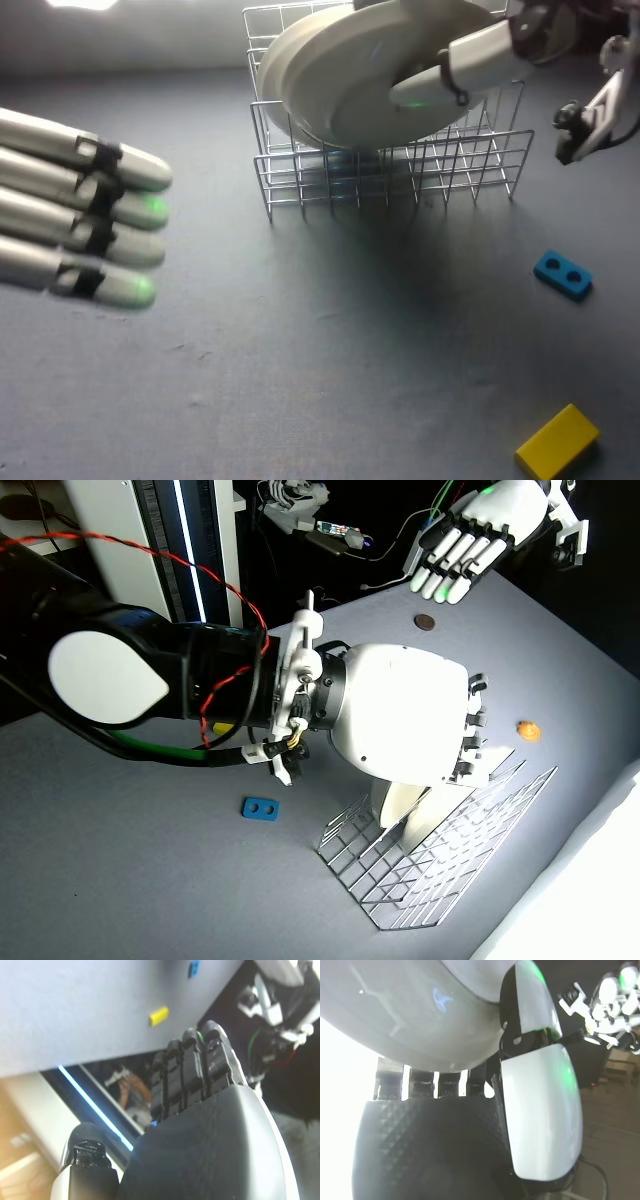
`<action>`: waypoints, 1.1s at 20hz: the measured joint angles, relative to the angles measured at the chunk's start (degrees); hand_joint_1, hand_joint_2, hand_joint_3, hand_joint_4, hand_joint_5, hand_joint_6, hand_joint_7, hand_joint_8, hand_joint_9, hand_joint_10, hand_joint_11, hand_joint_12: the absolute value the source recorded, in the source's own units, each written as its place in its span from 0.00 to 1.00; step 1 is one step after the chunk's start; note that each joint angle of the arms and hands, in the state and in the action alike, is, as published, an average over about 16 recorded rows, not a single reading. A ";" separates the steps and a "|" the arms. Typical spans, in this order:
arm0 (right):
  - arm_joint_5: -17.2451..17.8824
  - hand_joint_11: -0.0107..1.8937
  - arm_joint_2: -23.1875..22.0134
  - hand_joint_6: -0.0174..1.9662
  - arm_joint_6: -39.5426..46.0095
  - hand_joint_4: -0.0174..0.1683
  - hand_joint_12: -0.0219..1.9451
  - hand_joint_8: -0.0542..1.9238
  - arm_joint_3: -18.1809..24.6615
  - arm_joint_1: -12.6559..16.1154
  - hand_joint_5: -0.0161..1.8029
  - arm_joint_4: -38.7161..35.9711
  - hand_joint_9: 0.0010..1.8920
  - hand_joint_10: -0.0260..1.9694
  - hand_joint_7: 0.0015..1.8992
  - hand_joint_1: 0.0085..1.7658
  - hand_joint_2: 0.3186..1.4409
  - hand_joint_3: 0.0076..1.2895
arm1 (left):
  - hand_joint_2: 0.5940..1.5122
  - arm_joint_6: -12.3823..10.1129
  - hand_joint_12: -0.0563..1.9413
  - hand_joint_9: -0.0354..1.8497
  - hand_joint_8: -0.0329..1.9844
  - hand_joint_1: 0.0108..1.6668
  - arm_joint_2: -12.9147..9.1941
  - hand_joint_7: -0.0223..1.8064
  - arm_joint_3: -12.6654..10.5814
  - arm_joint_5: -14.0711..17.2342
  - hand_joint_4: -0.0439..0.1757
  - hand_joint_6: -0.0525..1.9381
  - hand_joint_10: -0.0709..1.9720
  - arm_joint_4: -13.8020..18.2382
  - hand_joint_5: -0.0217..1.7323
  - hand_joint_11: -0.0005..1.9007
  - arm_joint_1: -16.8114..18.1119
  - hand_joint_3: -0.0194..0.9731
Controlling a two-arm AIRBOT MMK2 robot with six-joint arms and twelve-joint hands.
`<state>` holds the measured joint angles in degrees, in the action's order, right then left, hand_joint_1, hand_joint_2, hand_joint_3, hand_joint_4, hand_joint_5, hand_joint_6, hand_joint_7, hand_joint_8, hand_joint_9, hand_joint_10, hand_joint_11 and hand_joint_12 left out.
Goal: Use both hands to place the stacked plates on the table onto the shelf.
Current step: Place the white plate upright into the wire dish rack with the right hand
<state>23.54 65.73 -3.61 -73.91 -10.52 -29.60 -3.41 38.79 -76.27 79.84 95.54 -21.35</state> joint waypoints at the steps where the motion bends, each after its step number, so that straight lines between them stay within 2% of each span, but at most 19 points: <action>1: -0.02 0.27 0.55 0.57 -0.20 0.18 0.77 0.56 -0.50 -0.32 0.48 0.17 0.44 0.44 0.50 0.68 0.63 0.00 | 0.59 0.23 0.09 0.10 0.01 0.01 0.00 0.12 0.12 0.55 0.22 0.03 0.04 -0.19 0.13 0.01 -0.10 0.03; 7: 0.10 0.25 3.35 0.58 -1.90 0.18 0.77 0.58 -3.16 -2.50 0.47 0.91 0.42 0.44 0.49 0.67 0.63 0.00 | 0.59 1.72 0.06 0.09 0.02 0.01 0.08 0.11 1.17 2.45 0.22 0.03 0.04 -1.55 0.12 0.02 -1.12 0.03; 16: 1.58 0.23 5.11 0.63 -4.68 0.16 0.77 0.60 -5.66 -5.58 0.46 1.40 0.39 0.44 0.46 0.66 0.63 0.00 | 0.59 4.01 0.05 0.09 0.02 0.01 0.26 0.11 2.83 0.26 0.22 0.03 0.04 -3.09 0.12 0.03 -2.72 0.03; 19: 2.15 0.21 5.20 0.64 -5.41 0.14 0.76 0.54 -5.88 -6.20 0.44 1.42 0.38 0.43 0.44 0.65 0.64 0.00 | 0.59 4.37 0.05 0.10 0.02 0.01 0.31 0.11 3.15 -0.42 0.22 0.03 0.04 -3.41 0.12 0.03 -2.91 0.03; 22: 2.58 0.19 5.20 0.58 -5.94 0.12 0.76 0.46 -5.95 -6.60 0.41 1.43 0.36 0.42 0.43 0.65 0.65 0.00 | 0.58 4.67 0.05 0.09 0.02 0.01 0.33 0.11 3.33 -0.61 0.22 0.03 0.04 -3.60 0.12 0.02 -2.92 0.03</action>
<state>26.12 70.93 -9.55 -79.86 -17.12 -28.17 1.26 39.12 -72.93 79.22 91.94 -24.27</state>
